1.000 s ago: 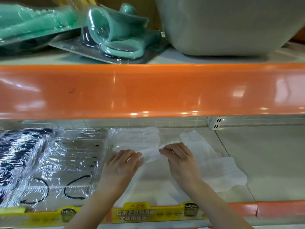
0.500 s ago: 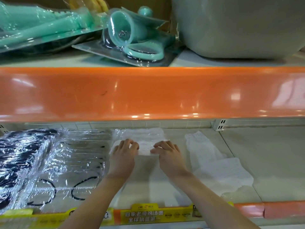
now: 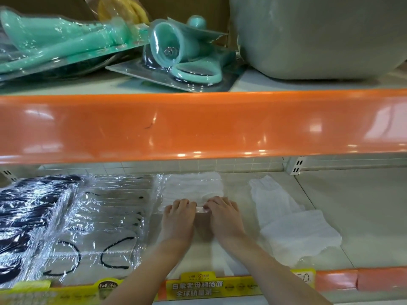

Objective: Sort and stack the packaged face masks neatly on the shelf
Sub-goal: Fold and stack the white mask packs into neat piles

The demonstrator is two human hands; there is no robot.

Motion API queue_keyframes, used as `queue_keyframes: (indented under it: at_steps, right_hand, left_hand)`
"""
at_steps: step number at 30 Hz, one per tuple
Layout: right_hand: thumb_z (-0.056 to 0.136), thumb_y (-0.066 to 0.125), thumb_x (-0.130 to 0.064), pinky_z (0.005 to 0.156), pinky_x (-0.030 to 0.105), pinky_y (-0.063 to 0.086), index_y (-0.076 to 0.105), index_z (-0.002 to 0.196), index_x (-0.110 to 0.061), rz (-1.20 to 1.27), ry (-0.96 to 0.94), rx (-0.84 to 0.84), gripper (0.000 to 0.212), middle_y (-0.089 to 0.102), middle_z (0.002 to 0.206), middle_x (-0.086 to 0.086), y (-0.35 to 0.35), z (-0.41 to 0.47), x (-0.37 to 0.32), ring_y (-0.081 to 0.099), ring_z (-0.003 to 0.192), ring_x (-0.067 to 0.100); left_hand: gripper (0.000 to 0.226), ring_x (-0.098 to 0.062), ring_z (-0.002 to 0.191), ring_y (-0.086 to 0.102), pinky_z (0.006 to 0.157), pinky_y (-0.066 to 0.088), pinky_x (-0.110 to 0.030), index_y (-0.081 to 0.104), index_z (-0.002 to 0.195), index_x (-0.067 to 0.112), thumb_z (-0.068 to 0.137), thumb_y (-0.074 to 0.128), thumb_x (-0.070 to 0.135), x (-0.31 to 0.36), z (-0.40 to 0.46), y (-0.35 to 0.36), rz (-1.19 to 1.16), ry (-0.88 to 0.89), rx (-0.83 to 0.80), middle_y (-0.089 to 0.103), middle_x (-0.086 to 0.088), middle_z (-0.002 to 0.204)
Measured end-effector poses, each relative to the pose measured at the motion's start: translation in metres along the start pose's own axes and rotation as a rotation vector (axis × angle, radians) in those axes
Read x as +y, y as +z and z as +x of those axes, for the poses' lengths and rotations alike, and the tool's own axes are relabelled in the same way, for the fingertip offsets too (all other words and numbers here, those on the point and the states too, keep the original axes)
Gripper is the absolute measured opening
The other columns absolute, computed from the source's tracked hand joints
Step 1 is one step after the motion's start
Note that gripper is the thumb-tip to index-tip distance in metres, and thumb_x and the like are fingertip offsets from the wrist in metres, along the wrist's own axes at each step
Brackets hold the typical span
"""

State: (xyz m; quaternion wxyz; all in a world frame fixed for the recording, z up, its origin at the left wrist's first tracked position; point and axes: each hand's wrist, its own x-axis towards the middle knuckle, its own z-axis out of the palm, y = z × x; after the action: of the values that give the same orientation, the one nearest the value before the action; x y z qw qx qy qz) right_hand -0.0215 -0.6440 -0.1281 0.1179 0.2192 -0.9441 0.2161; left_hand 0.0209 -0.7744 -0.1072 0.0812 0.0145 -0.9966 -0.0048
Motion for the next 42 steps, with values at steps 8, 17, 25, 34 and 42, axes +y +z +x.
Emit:
queue_keyframes:
  at_steps: [8,17,25,34,42]
  right_hand:
    - [0.074,0.035,-0.032,0.088,0.033,0.052,0.071,0.097,-0.022,-0.020,0.041,-0.104,0.044,0.068,0.109,-0.005,-0.006,-0.010,-0.011,0.065,0.101,0.015]
    - [0.093,0.034,-0.029,0.102,0.028,0.031,0.063,0.121,-0.022,0.152,-0.003,-0.096,0.041,0.058,0.126,-0.007,-0.030,-0.019,0.015,0.049,0.120,0.015]
    - [0.083,0.033,-0.037,0.081,0.034,0.044,0.071,0.101,-0.020,0.144,0.102,0.034,0.045,0.067,0.101,-0.006,-0.074,-0.056,0.065,0.061,0.098,0.021]
    - [0.087,0.062,-0.033,0.102,0.026,0.024,0.045,0.136,-0.030,-0.041,0.186,-0.194,0.052,0.040,0.137,-0.012,-0.117,-0.086,0.118,0.032,0.131,0.013]
    - [0.080,0.061,-0.062,0.108,0.026,0.020,0.036,0.142,-0.032,-0.079,0.165,-0.224,0.074,0.031,0.139,-0.014,-0.119,-0.098,0.135,0.028,0.132,0.010]
  left_hand:
    - [0.031,-0.020,0.128,0.050,0.099,0.043,-0.036,0.062,0.118,0.016,0.087,0.060,0.015,-0.001,-0.005,0.014,-0.104,-0.102,0.001,0.056,-0.003,0.136]
    - [0.037,-0.017,0.133,0.038,0.106,0.028,-0.035,0.047,0.132,0.022,0.097,0.035,0.021,0.025,-0.005,-0.001,0.005,-0.157,0.028,0.048,0.005,0.139]
    - [0.029,-0.022,0.060,0.061,0.054,0.047,-0.033,0.067,0.070,0.018,0.072,0.039,0.025,0.097,-0.021,0.001,-0.214,0.089,0.281,0.062,0.003,0.063]
    - [0.047,-0.022,0.074,0.066,0.058,0.051,-0.030,0.070,0.088,0.014,0.076,0.042,0.051,0.150,-0.024,0.011,-0.268,0.136,0.122,0.067,0.002,0.079]
    - [0.059,-0.020,0.088,0.065,0.069,0.052,-0.032,0.070,0.090,0.017,0.075,0.040,0.065,0.154,-0.026,0.013,-0.258,0.198,0.159,0.068,0.004,0.092]
